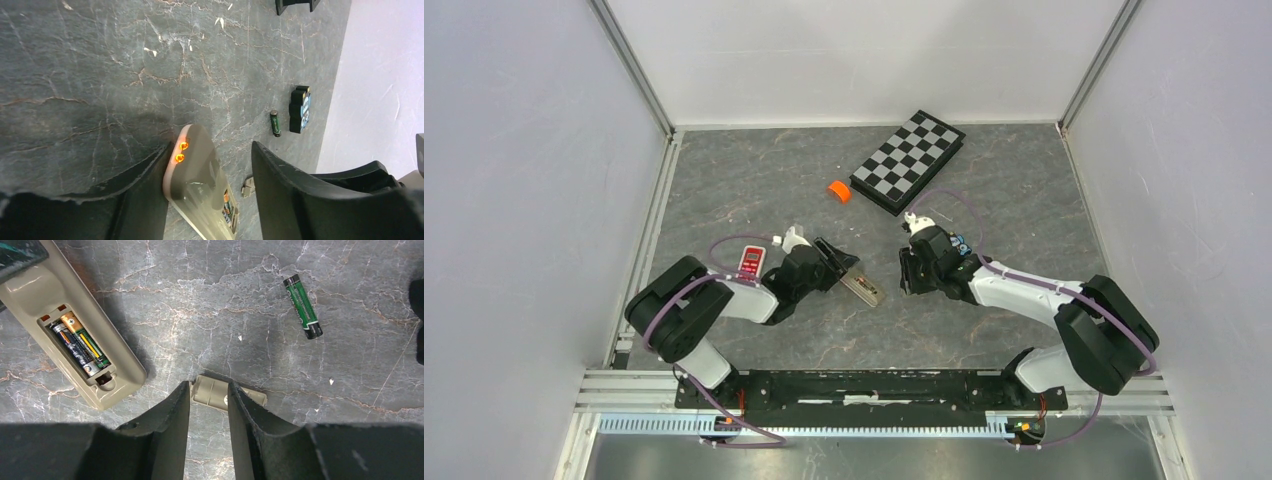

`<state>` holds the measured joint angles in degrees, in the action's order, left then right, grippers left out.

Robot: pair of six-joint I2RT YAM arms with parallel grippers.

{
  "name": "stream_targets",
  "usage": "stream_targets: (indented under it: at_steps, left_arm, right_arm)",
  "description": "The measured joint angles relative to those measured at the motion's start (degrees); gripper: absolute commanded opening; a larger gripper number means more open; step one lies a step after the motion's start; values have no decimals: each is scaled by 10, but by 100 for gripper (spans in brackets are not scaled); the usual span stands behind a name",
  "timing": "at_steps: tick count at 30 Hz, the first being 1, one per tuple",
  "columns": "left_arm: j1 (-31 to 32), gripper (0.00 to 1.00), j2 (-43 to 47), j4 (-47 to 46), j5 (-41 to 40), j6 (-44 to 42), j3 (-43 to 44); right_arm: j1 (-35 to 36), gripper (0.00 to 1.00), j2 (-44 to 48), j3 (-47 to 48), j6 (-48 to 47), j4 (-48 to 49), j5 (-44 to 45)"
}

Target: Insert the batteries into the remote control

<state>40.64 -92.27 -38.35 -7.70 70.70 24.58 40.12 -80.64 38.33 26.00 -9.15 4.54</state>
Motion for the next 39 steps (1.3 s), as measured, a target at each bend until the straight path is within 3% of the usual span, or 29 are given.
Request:
stream_targets:
  at_steps: [5,9,15,23,27,30,39]
  left_arm:
    - [5,93,39,60,-23,21,4]
    - [17,99,66,193,-63,34,56]
    - [26,100,78,315,-104,52,96]
    - [29,100,90,391,-131,58,115]
    - [29,100,110,431,-150,53,112]
    - [29,100,130,455,-163,33,104]
    - [28,100,212,432,-157,-84,89]
  right_arm:
    - [4,38,0,-2,1,0,0]
    - [10,35,-4,-2,1,0,1]
    - [26,30,-24,-2,3,-4,3]
    - [42,27,-39,12,7,-4,21]
    - [49,16,-50,21,8,-5,34]
    - [54,0,-61,30,9,-10,45]
    - [53,0,-47,35,23,-24,33]
